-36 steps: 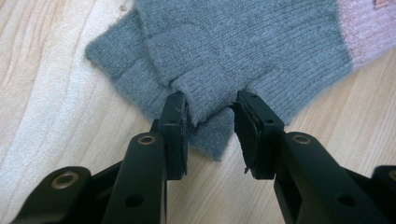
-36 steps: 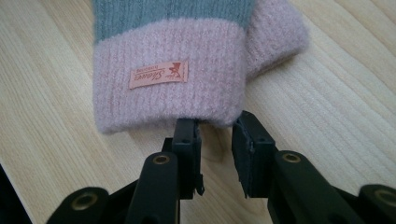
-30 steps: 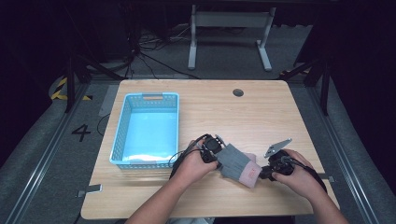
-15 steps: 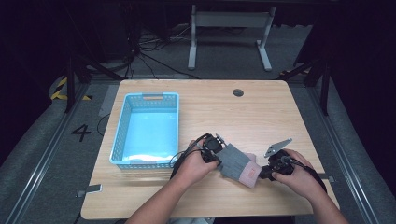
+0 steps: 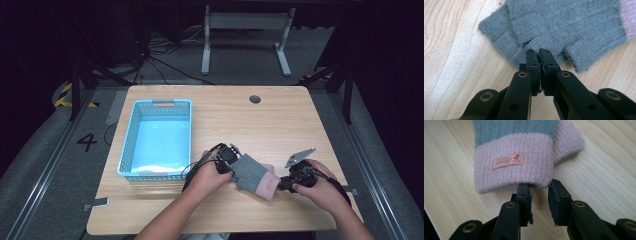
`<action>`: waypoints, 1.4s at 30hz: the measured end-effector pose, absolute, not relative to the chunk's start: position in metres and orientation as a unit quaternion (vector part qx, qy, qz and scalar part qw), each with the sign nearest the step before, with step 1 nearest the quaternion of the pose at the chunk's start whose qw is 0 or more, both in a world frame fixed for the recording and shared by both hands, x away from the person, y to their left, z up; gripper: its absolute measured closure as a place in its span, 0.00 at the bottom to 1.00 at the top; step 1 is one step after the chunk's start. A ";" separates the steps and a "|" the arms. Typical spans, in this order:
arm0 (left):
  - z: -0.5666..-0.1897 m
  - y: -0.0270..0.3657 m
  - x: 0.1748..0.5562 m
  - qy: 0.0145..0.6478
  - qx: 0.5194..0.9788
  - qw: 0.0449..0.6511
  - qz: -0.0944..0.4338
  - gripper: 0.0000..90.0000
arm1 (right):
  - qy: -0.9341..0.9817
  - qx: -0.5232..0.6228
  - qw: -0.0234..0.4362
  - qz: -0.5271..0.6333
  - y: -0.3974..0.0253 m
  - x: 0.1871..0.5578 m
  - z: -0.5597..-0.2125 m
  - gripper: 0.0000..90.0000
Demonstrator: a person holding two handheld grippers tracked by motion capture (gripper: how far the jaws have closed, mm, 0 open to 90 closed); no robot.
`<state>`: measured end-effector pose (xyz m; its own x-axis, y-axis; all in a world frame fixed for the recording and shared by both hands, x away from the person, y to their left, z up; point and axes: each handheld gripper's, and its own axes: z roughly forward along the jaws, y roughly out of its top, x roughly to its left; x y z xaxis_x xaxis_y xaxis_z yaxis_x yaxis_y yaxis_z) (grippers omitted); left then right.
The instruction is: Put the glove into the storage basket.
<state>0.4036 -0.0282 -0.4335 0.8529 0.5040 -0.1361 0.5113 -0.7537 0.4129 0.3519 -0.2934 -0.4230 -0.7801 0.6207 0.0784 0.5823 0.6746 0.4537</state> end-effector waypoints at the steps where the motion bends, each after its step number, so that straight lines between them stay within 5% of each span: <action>1: -0.433 -0.029 0.403 0.270 0.937 0.222 -0.007 0.97 | 0.914 0.329 0.042 0.236 -0.294 0.352 -0.422 0.80; 9: -0.429 -0.030 0.399 0.258 0.941 0.220 0.009 0.98 | 0.913 0.325 0.061 0.238 -0.291 0.351 -0.418 0.95; 42: -0.404 -0.005 0.371 0.268 0.924 0.271 -0.004 0.98 | 0.886 0.350 0.093 0.290 -0.289 0.376 -0.392 0.96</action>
